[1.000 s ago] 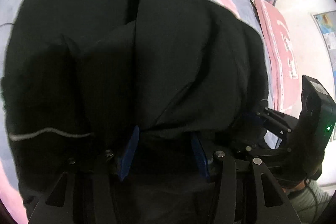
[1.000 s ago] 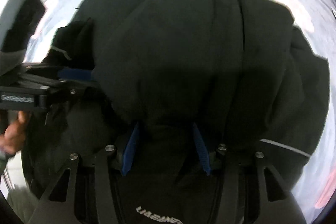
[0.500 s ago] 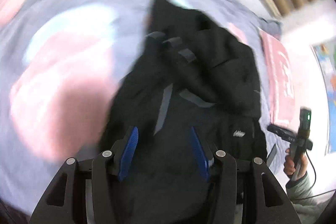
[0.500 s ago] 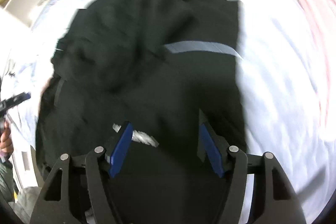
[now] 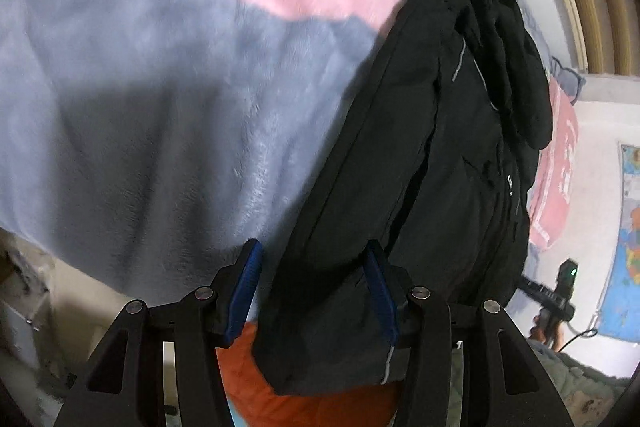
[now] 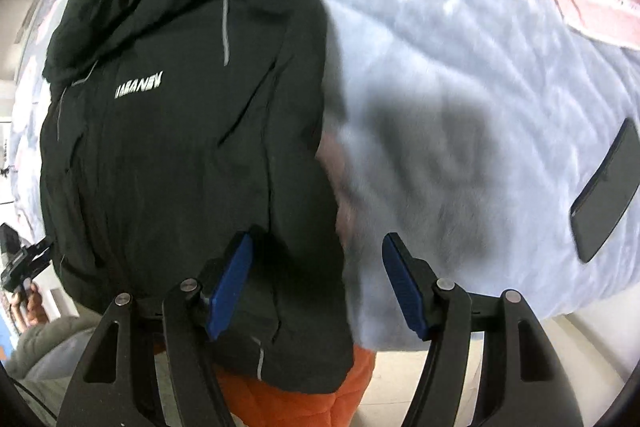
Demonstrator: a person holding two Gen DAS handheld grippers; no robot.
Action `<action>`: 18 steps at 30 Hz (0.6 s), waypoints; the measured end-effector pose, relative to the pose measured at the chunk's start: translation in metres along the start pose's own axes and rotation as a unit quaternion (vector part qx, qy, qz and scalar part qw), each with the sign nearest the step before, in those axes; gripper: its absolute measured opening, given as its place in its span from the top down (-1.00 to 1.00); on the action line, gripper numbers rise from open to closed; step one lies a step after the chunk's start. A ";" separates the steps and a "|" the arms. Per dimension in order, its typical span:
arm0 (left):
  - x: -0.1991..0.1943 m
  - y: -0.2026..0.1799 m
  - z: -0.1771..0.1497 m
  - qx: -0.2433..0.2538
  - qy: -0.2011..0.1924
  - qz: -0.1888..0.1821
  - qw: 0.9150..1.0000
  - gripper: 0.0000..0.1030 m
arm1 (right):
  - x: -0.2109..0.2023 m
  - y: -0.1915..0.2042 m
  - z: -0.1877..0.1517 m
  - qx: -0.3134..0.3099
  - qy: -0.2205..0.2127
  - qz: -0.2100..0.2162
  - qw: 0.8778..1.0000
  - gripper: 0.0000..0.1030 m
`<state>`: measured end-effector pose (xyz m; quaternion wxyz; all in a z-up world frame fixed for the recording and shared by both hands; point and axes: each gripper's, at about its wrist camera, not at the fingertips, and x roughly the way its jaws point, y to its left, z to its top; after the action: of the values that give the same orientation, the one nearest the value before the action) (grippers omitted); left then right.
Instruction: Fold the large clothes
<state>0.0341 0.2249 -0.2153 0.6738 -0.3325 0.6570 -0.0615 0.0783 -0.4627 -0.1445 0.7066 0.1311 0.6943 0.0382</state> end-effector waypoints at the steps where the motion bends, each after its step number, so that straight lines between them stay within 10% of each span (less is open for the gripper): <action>1: 0.003 -0.002 0.000 -0.002 -0.001 -0.003 1.000 -0.04 | 0.008 0.003 0.000 0.002 0.003 0.000 1.000 -0.35; 6: 0.002 -0.041 -0.005 0.056 0.010 -0.021 0.998 -0.04 | 0.017 0.004 -0.015 -0.003 0.016 0.036 0.999 -0.24; 14: 0.006 -0.076 0.008 0.070 0.006 -0.159 0.985 -0.10 | -0.002 0.046 -0.017 -0.050 -0.046 0.118 0.991 -0.14; 18: 0.020 -0.073 0.008 0.054 0.030 -0.148 0.987 -0.10 | 0.011 0.033 -0.021 -0.036 -0.021 0.098 0.994 -0.13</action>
<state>0.0702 0.1614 -0.1944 0.6542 -0.3872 0.6161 -0.2061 0.0617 -0.4251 -0.1475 0.7180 0.1742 0.6614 0.1293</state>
